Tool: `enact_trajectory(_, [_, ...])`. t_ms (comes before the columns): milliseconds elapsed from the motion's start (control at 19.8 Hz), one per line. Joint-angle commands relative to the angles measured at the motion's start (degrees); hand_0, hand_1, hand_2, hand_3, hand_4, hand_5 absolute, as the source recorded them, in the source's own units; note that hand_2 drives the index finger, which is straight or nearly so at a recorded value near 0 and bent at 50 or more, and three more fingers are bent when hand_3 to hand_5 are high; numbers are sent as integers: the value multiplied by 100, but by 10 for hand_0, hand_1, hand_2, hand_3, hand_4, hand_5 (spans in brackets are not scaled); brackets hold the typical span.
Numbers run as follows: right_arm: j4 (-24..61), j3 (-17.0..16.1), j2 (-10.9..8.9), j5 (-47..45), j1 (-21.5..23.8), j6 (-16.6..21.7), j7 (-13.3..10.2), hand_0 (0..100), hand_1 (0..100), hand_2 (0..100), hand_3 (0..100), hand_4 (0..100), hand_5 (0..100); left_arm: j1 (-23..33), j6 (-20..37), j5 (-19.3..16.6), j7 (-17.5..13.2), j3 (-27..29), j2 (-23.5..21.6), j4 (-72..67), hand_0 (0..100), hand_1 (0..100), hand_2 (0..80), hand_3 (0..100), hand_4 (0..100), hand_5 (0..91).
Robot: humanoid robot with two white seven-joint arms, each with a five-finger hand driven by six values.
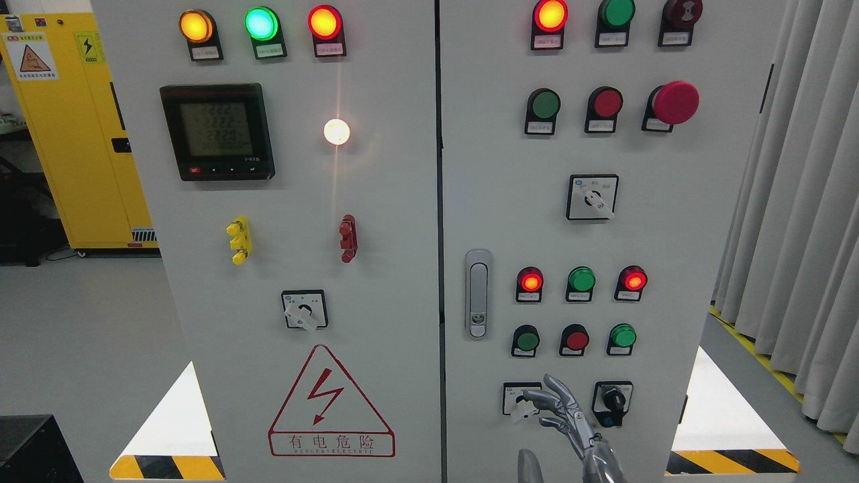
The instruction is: Press green start button
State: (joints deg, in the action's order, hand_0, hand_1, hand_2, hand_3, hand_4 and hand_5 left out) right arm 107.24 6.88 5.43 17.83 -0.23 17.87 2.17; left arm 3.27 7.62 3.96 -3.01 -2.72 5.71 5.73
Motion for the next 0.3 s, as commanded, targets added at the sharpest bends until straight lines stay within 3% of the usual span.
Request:
enact_trajectory(0, [121, 68, 2, -86, 172, 6, -6, 653, 671, 0, 30, 70, 33, -2, 2, 0, 2, 0, 0, -2, 120, 556, 0, 0, 0, 0])
enact_trajectory(252, [156, 68, 2, -86, 190, 6, -6, 645, 669, 0, 38, 76, 36, -2, 2, 0, 2, 0, 0, -2, 120, 556, 0, 0, 0, 0])
